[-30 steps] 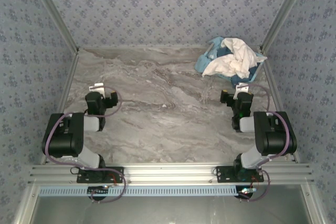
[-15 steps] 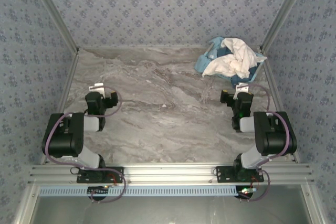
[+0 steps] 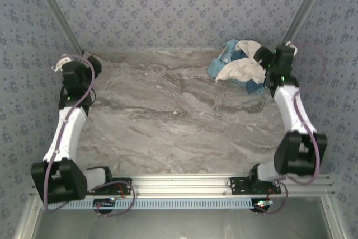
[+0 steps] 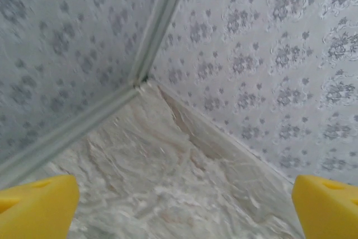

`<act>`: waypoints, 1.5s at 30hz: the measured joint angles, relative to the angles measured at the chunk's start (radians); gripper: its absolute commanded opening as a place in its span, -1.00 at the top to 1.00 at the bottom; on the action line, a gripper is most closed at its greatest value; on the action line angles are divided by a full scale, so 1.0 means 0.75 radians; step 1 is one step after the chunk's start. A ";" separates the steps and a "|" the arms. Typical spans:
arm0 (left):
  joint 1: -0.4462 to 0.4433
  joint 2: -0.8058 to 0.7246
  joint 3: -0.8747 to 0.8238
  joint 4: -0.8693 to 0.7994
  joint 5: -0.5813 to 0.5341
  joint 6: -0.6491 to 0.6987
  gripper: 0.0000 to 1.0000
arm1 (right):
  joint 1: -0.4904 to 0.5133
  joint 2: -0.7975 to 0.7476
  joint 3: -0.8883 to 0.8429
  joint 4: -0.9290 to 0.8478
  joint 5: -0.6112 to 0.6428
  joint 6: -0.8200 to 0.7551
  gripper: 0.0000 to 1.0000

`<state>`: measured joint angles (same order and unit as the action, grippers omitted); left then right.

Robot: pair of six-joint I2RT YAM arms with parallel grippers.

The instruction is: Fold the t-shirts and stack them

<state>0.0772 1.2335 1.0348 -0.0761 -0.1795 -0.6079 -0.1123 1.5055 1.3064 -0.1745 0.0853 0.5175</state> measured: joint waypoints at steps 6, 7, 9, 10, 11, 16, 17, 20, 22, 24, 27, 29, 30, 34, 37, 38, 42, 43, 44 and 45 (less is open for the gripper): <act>-0.188 0.190 0.142 -0.245 0.224 -0.065 -0.78 | -0.087 0.420 0.436 -0.334 -0.132 0.004 -0.37; -0.231 0.193 0.157 -0.279 0.258 -0.064 -0.76 | -0.107 0.473 0.479 -0.384 -0.139 0.000 -0.34; -0.311 0.192 0.187 -0.320 0.311 -0.064 -0.72 | -0.138 0.571 0.558 -0.463 -0.151 -0.013 -0.31; -0.351 0.191 0.199 -0.329 0.334 -0.064 -0.70 | -0.151 0.615 0.590 -0.493 -0.159 -0.021 -0.26; -0.384 0.188 0.203 -0.329 0.352 -0.064 -0.67 | -0.161 0.654 0.617 -0.518 -0.170 -0.031 -0.21; -0.525 0.153 0.193 -0.360 0.419 -0.071 -0.53 | -0.166 0.812 0.733 -0.591 -0.247 -0.073 0.06; -0.540 0.141 0.183 -0.360 0.429 -0.078 -0.51 | -0.163 0.828 0.739 -0.593 -0.260 -0.076 0.10; -0.565 0.110 0.159 -0.365 0.439 -0.094 -0.44 | -0.160 0.856 0.741 -0.597 -0.289 -0.079 0.50; -0.573 0.101 0.157 -0.375 0.440 -0.098 -0.38 | -0.160 0.858 0.740 -0.592 -0.305 -0.090 0.87; -0.575 0.097 0.157 -0.385 0.444 -0.100 -0.34 | -0.160 0.848 0.726 -0.555 -0.311 -0.083 1.00; -0.575 0.093 0.157 -0.400 0.445 -0.098 -0.29 | -0.154 0.762 0.622 -0.472 -0.303 -0.086 1.00; -0.575 0.092 0.157 -0.407 0.444 -0.097 -0.27 | -0.143 0.672 0.550 -0.429 -0.278 -0.085 1.00; -0.575 0.092 0.157 -0.411 0.444 -0.095 -0.27 | -0.131 0.611 0.527 -0.417 -0.261 -0.084 1.00; -0.575 0.092 0.157 -0.423 0.439 -0.094 -0.26 | -0.049 0.356 0.523 -0.325 -0.219 -0.083 1.00; -0.575 0.092 0.157 -0.431 0.425 -0.089 -0.26 | 0.057 0.176 0.562 -0.262 -0.215 -0.084 1.00; -0.575 0.092 0.157 -0.436 0.417 -0.087 -0.26 | 0.090 0.142 0.579 -0.249 -0.219 -0.084 1.00; -0.575 0.092 0.158 -0.483 0.360 -0.074 -0.26 | 0.258 0.020 0.678 -0.180 -0.262 -0.088 1.00; -0.574 0.092 0.158 -0.497 0.344 -0.073 -0.26 | 0.300 0.004 0.699 -0.172 -0.271 -0.088 1.00; -0.573 0.092 0.158 -0.508 0.331 -0.069 -0.26 | 0.354 -0.012 0.721 -0.163 -0.283 -0.089 1.00; -0.568 0.092 0.158 -0.521 0.313 -0.064 -0.26 | 0.410 -0.023 0.740 -0.156 -0.298 -0.087 1.00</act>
<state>-0.3489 1.3025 1.1530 -0.4671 0.0555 -0.6559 0.1955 1.4883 1.8614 -0.2913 -0.1379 0.4519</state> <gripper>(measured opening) 0.632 0.073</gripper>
